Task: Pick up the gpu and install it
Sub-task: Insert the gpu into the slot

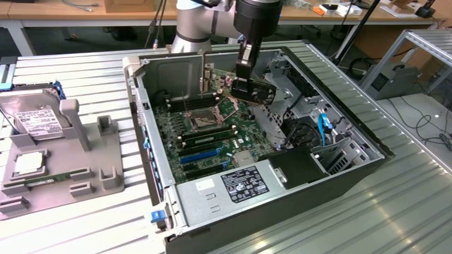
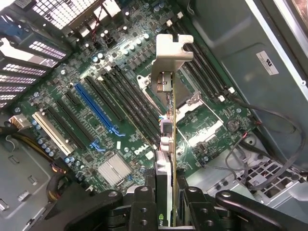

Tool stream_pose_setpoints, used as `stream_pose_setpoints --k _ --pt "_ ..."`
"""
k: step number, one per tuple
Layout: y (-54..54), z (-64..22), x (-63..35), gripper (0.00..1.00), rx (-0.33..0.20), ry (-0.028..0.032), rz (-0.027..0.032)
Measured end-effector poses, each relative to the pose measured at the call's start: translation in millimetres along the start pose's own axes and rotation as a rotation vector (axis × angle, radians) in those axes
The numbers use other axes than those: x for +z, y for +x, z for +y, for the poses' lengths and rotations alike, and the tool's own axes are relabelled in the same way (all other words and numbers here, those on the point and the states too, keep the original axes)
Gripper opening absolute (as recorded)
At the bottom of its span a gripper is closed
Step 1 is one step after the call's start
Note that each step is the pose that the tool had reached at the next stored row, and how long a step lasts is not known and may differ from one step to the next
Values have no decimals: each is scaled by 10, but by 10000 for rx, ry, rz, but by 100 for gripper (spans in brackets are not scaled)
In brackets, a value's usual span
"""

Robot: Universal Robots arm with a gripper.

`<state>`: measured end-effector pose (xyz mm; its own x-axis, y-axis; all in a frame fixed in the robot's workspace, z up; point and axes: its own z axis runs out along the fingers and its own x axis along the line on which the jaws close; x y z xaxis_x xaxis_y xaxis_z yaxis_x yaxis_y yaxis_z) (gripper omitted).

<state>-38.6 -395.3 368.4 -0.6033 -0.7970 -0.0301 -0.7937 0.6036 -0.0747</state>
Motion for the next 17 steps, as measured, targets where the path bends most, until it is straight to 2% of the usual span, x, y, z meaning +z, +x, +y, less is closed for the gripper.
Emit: stream_pose_setpoints --k 17 --pt "0 0 0 27 -954 -29 -72"
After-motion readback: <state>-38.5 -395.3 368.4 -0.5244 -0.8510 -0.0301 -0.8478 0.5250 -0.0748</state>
